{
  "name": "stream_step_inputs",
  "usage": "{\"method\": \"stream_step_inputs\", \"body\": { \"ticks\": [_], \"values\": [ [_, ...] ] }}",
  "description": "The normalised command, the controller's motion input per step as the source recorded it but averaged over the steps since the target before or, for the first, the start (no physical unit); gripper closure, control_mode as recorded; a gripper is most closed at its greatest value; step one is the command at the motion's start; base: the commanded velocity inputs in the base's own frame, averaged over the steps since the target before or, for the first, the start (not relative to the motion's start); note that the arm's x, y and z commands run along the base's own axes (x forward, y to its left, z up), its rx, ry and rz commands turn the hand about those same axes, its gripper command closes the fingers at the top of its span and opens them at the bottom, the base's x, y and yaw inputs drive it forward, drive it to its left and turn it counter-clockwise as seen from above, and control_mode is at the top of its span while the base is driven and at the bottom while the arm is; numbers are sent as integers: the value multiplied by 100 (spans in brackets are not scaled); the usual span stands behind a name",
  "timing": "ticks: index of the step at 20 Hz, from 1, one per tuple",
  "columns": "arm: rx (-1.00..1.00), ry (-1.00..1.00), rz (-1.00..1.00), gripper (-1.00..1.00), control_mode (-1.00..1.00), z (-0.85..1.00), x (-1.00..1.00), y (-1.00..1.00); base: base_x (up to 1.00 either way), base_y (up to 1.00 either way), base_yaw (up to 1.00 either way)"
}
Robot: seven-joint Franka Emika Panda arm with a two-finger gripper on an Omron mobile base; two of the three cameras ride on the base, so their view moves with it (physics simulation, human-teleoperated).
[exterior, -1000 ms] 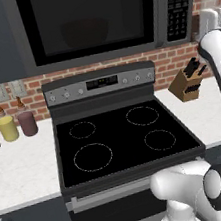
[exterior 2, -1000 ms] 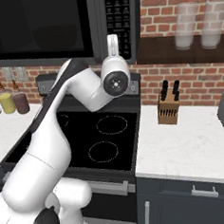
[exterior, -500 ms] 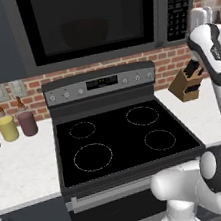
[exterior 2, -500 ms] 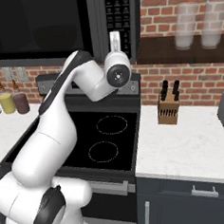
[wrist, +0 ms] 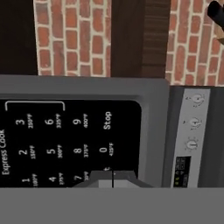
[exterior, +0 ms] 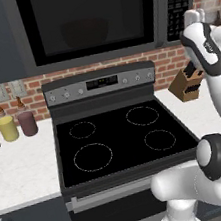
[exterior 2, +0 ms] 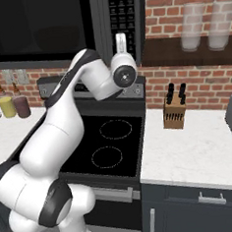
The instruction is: Open the microwave, place the bowl with waffle inside the microwave, then close the microwave door and turn it on.
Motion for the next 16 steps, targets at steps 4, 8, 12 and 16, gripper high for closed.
{"method": "stream_step_inputs", "body": {
  "ticks": [4,8,12,16],
  "values": [
    [0,0,0,100,-100,-3,26,0,0,0,0],
    [0,0,0,100,-100,0,29,0,0,0,0],
    [0,0,0,100,-100,0,31,2,0,0,0],
    [-1,0,0,100,-100,0,30,14,0,0,0]
  ]
}}
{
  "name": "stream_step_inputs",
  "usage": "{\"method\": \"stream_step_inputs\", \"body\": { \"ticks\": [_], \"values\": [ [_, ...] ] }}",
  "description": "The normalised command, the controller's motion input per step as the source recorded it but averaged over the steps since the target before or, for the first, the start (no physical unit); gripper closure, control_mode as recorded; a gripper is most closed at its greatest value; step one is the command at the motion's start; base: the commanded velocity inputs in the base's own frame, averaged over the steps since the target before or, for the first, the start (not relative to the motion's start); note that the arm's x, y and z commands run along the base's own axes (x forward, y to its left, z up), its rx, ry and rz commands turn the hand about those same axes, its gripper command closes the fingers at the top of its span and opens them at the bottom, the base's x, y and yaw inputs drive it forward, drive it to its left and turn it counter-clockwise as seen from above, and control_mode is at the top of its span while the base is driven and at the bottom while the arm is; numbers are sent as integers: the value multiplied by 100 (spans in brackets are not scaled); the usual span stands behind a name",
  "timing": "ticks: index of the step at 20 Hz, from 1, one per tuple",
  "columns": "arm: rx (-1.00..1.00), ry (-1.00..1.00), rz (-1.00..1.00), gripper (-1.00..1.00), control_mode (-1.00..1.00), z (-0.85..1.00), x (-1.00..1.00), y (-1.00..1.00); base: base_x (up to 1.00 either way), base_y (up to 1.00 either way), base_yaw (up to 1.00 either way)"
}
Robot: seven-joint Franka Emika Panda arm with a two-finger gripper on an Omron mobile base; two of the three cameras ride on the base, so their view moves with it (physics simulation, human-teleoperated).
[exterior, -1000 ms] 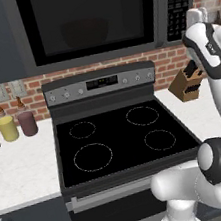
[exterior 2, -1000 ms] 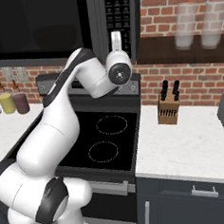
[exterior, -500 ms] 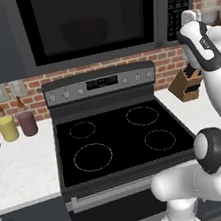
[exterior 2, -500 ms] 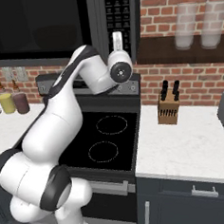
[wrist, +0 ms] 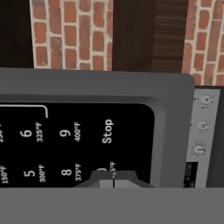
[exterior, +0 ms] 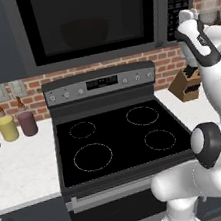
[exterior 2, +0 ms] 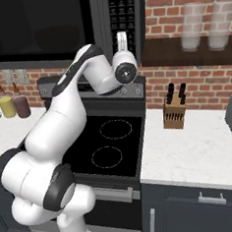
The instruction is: Open the microwave, place the bowl with waffle inside the microwave, then close the microwave door and turn it on.
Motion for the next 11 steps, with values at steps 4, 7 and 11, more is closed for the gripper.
{"method": "stream_step_inputs", "body": {
  "ticks": [4,7,11],
  "values": [
    [-5,1,0,100,-100,-14,37,25,0,0,0],
    [-11,6,0,100,-100,-20,50,48,0,0,0],
    [-14,12,0,100,-100,-32,80,65,0,0,0]
  ]
}}
